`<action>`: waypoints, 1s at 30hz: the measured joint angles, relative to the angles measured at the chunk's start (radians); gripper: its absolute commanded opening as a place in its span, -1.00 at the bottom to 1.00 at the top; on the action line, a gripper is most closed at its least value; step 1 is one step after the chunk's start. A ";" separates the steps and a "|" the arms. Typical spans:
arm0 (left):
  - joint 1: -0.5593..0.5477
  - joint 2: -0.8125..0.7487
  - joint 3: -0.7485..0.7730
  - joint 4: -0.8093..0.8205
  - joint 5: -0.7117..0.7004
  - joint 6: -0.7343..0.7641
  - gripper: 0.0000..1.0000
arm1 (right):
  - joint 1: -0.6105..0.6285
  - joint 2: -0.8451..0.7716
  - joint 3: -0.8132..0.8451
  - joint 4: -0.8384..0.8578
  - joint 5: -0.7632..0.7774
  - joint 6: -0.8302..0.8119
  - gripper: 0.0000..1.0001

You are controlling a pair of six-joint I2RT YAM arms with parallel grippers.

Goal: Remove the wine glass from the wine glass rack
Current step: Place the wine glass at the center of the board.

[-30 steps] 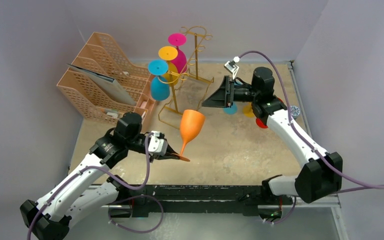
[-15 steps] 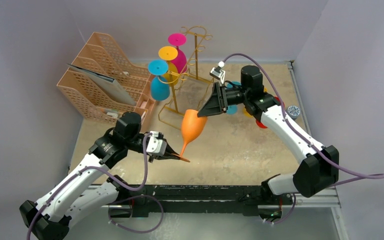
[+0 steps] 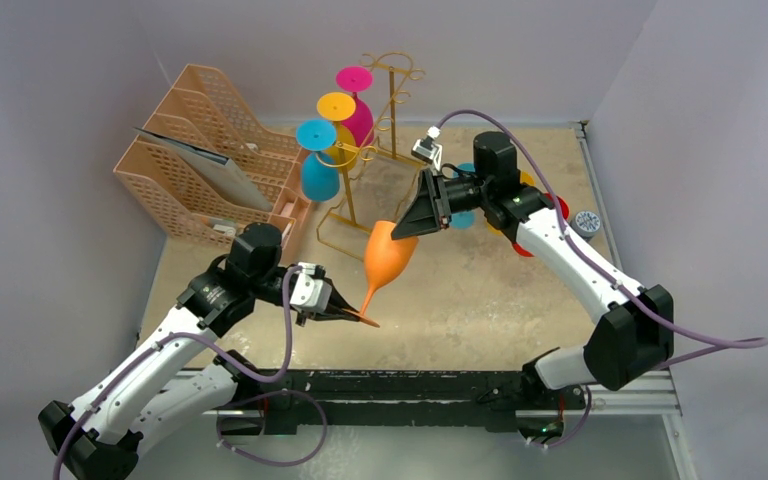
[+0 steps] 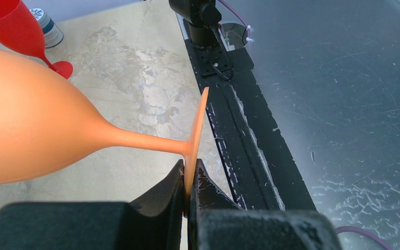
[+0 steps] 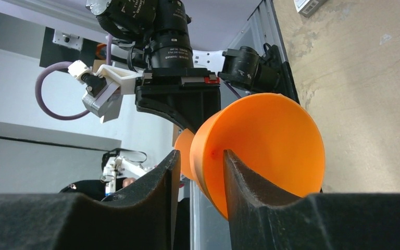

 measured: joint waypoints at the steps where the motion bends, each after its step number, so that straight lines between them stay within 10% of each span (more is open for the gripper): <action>1: 0.000 0.000 0.000 0.000 0.001 0.000 -1.00 | 0.001 0.000 0.000 -0.002 0.000 0.001 -0.31; 30: 0.000 -0.006 0.000 -0.007 0.014 0.000 -1.00 | 0.003 0.000 0.000 0.007 -0.048 0.029 -1.00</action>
